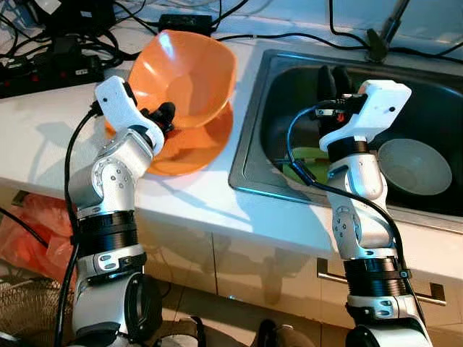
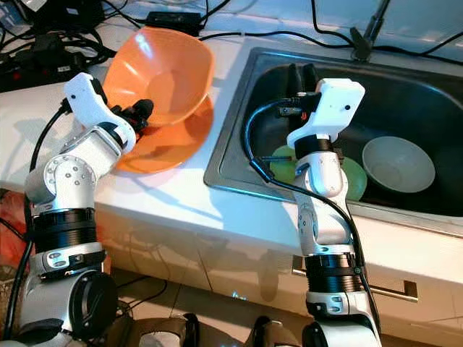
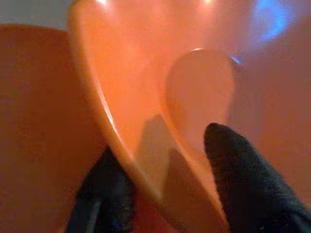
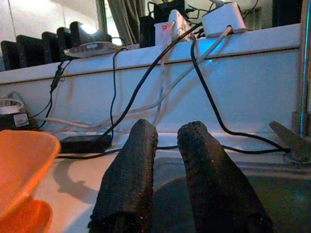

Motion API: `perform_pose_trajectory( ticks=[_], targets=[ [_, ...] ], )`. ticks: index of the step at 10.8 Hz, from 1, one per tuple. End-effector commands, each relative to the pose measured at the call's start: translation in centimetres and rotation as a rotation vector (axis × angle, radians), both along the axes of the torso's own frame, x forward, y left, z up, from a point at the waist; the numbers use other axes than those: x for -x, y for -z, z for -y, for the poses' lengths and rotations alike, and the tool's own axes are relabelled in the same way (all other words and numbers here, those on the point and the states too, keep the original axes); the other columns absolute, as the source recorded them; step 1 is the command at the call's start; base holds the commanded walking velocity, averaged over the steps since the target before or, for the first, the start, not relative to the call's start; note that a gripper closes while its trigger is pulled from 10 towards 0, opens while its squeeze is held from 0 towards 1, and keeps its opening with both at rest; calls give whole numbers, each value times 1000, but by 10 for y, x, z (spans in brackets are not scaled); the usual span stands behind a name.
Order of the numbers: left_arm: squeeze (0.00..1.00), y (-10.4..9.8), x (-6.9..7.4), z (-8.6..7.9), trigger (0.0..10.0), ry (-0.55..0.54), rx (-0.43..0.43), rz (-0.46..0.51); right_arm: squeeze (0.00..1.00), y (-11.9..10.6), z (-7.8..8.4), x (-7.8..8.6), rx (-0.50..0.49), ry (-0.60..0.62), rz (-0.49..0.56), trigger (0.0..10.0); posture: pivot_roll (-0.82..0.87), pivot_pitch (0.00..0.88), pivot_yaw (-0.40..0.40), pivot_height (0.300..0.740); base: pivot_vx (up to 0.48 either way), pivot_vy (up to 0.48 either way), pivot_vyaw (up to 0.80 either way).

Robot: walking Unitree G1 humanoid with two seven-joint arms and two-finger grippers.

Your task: Kitchen organization

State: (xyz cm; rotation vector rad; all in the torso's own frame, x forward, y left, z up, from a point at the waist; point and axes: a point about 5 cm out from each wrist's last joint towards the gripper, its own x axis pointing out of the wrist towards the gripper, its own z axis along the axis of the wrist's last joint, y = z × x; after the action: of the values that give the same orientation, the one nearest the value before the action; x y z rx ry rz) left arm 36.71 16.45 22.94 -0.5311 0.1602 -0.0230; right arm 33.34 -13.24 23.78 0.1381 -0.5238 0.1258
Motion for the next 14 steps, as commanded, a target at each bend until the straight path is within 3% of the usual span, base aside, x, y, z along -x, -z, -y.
perform_pose_trajectory(
  ticks=[1, 7, 14],
  targets=[
    [0, 1, -1, 5, 0, 24, 12, -5, 0, -2, 0, 0, 1, 2, 6, 10000, 138, 167, 17, 740, 0, 0, 0],
    [0, -17, 3, 9, 0, 4, -6, 109, 0, -1, -1, -1, 5, -1, 2, 10000, 137, 161, 16, 740, 0, 0, 0],
    [0, -46, 6, 7, 0, 28, 44, 346, 0, -1, -2, -1, 6, -9, -1, 10000, 138, 156, 11, 740, 0, 0, 0]
  ],
)
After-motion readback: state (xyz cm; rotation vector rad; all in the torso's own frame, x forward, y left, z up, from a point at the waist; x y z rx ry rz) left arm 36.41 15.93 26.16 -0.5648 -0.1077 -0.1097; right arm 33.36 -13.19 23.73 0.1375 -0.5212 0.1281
